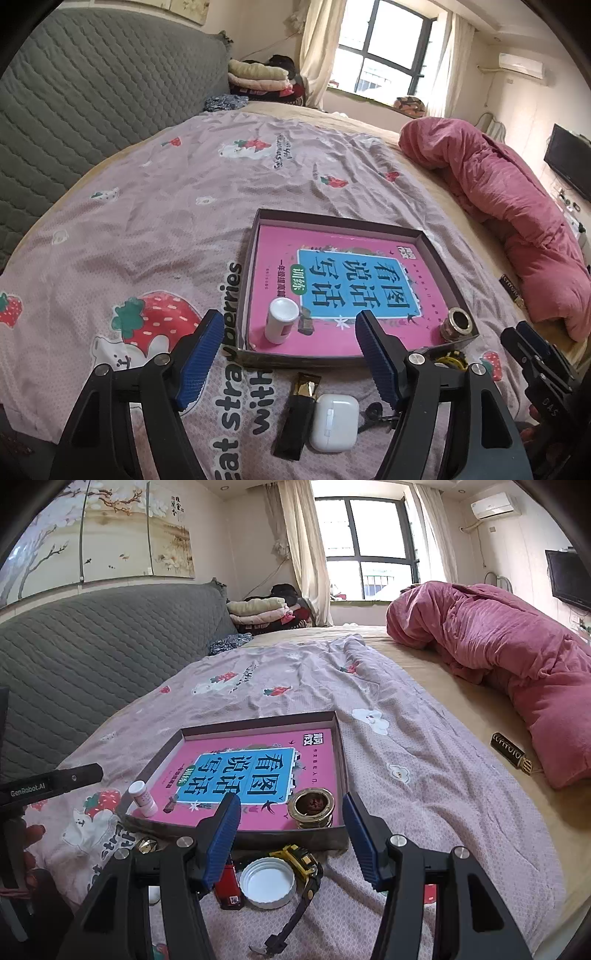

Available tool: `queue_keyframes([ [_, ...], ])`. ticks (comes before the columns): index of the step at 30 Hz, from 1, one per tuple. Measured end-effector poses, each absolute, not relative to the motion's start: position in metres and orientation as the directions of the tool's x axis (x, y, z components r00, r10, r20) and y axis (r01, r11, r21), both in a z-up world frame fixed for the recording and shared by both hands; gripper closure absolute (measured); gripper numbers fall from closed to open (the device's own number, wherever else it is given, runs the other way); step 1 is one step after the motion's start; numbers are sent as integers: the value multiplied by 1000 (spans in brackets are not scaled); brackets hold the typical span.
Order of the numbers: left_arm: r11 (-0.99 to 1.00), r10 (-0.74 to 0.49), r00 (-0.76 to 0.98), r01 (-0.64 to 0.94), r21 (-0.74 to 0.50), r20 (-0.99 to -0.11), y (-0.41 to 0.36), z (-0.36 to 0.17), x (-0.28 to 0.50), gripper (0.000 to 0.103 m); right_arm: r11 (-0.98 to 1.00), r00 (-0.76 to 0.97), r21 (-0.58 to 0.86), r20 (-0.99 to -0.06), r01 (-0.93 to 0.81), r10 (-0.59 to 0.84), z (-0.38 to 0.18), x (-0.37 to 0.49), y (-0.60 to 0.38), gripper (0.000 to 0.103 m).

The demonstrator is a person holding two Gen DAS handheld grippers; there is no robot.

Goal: Organize rigid objects
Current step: 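Withdraw both open tools back from the tray, then move both tools back over the remaining objects in front of the tray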

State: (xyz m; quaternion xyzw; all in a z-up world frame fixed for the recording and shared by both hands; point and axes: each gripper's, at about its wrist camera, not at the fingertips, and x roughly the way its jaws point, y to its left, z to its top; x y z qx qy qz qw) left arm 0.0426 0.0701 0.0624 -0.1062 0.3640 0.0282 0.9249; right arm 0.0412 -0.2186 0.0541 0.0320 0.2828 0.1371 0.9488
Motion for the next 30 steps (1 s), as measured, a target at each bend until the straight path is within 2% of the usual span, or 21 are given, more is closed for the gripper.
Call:
queue_keyframes([
  [19,986,-28,720,-93,-136,-694,60,62,35,25,956,791,114,-540,-270,288,57,29,-209,46],
  [30,975,-85,683,-93,-202,-725,65,50,30,25,956,783,90,-556,-278,280,57,20,-208,46],
])
